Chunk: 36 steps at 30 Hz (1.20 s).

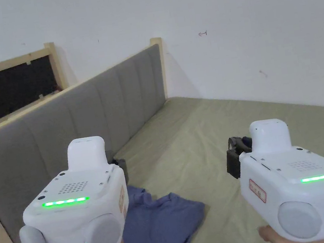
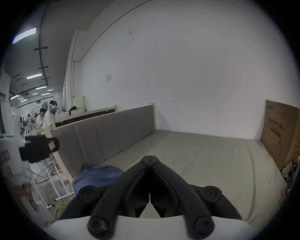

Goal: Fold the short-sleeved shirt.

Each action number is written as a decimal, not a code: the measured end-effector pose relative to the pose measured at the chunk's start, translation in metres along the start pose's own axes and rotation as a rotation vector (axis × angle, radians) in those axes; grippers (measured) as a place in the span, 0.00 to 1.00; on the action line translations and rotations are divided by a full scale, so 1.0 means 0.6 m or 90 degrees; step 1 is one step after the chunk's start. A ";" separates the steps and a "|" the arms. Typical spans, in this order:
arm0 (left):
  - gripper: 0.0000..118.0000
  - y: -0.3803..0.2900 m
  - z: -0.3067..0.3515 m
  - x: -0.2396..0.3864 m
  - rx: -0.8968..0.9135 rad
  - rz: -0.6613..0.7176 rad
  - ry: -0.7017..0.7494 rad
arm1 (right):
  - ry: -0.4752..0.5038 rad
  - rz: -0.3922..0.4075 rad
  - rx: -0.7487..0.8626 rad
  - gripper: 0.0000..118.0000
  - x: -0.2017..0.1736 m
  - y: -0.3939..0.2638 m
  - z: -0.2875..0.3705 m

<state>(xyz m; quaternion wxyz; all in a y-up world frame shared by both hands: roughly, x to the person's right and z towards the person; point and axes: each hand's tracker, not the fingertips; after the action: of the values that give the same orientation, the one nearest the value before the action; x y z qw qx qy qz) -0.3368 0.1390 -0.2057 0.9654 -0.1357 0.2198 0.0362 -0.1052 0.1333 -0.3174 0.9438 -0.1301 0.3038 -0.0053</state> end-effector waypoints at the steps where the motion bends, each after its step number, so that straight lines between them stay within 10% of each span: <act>1: 0.00 -0.016 -0.020 -0.004 -0.040 -0.002 -0.023 | 0.003 0.001 -0.020 0.01 -0.003 -0.006 -0.011; 10: 0.00 -0.226 -0.222 -0.015 -0.458 0.097 -0.148 | -0.006 0.032 -0.190 0.01 0.000 -0.096 -0.098; 11: 0.09 -0.243 -0.236 -0.008 -0.481 0.093 -0.142 | -0.006 0.023 -0.204 0.01 0.005 -0.103 -0.105; 13: 0.80 -0.269 -0.266 0.008 -0.504 0.061 -0.134 | -0.010 0.018 -0.221 0.01 0.012 -0.114 -0.118; 14: 0.91 -0.285 -0.280 0.016 -0.522 0.039 -0.138 | -0.012 0.017 -0.225 0.01 0.017 -0.118 -0.123; 21: 1.00 -0.353 -0.339 0.058 -0.556 -0.044 -0.117 | -0.045 0.018 -0.254 0.01 0.045 -0.145 -0.141; 28: 0.99 -0.358 -0.359 0.065 -0.539 -0.060 -0.112 | -0.056 0.001 -0.276 0.01 0.072 -0.160 -0.135; 31: 0.84 -0.338 -0.331 0.040 -0.491 -0.028 -0.124 | -0.061 -0.004 -0.273 0.01 0.084 -0.155 -0.124; 32: 0.70 -0.323 -0.312 0.022 -0.449 -0.016 -0.112 | -0.063 -0.008 -0.272 0.01 0.089 -0.152 -0.119; 34: 0.03 -0.304 -0.294 -0.016 -0.442 0.044 -0.105 | -0.066 -0.024 -0.263 0.01 0.098 -0.146 -0.109; 36: 0.03 -0.276 -0.254 -0.067 -0.409 0.131 -0.115 | -0.067 -0.039 -0.252 0.01 0.106 -0.141 -0.098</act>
<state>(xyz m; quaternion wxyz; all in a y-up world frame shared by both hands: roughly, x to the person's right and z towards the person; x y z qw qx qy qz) -0.4147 -0.0632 -0.2796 0.8804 -0.4059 0.1232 0.2121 -0.0812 0.0316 -0.3786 0.9137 -0.3225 0.2449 0.0329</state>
